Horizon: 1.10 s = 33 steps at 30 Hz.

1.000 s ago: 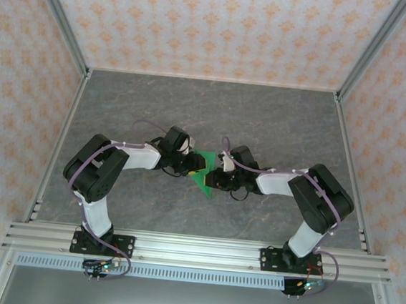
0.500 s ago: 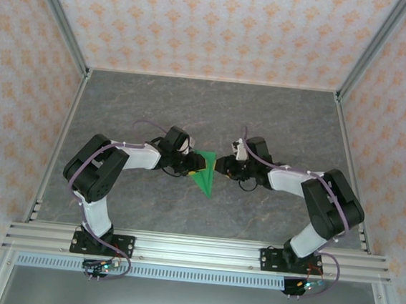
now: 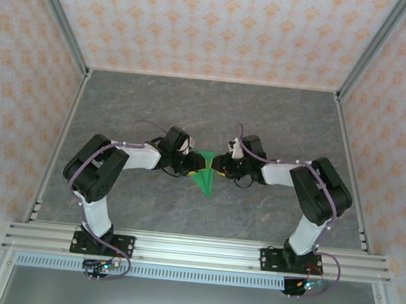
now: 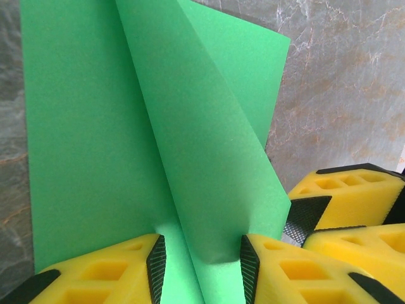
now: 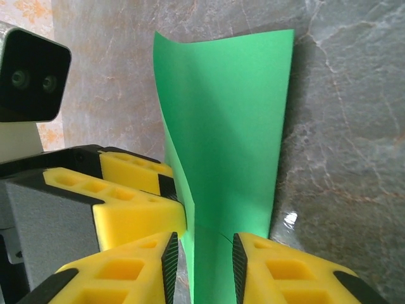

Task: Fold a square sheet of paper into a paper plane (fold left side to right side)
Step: Fold the triangle at the center of the table.

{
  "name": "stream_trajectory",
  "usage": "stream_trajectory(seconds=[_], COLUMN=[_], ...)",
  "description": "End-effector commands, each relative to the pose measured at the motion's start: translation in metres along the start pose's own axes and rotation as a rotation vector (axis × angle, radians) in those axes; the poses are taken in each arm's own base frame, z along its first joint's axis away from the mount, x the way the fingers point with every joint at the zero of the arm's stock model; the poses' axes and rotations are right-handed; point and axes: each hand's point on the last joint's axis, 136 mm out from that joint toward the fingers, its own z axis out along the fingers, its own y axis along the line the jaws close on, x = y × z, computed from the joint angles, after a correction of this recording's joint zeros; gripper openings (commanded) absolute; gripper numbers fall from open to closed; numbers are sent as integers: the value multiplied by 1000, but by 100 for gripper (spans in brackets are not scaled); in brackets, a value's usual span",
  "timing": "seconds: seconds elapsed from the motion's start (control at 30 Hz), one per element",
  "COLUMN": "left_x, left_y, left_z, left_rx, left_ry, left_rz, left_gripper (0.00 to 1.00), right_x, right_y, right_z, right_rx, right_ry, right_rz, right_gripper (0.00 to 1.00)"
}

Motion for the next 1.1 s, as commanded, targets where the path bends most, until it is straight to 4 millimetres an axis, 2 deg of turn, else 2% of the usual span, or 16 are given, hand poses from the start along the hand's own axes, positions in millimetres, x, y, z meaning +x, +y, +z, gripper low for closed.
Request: stream_trajectory(seconds=[0.0, 0.13, 0.3, 0.43, 0.7, 1.07], left_x=[1, 1, 1, 2, 2, 3], left_y=[6, 5, 5, 6, 5, 6], left_z=[4, 3, 3, 3, 3, 3], left_rx=[-42, -40, -40, -42, -41, -42], left_ry=[-2, -1, -1, 1, 3, 2], left_rz=[9, 8, 10, 10, 13, 10], left_gripper=[40, 40, 40, 40, 40, 40], right_x=[-9, -8, -7, -6, -6, -8], right_y=[19, 18, 16, 4, -14, -22], right_z=[6, 12, 13, 12, 13, 16], right_rx=[-57, -56, -46, 23, 98, 132], right_ry=[-7, 7, 11, 12, 6, 7], right_rz=[-37, -34, -35, -40, -32, -33], right_gripper=[31, 26, 10, 3, 2, 2])
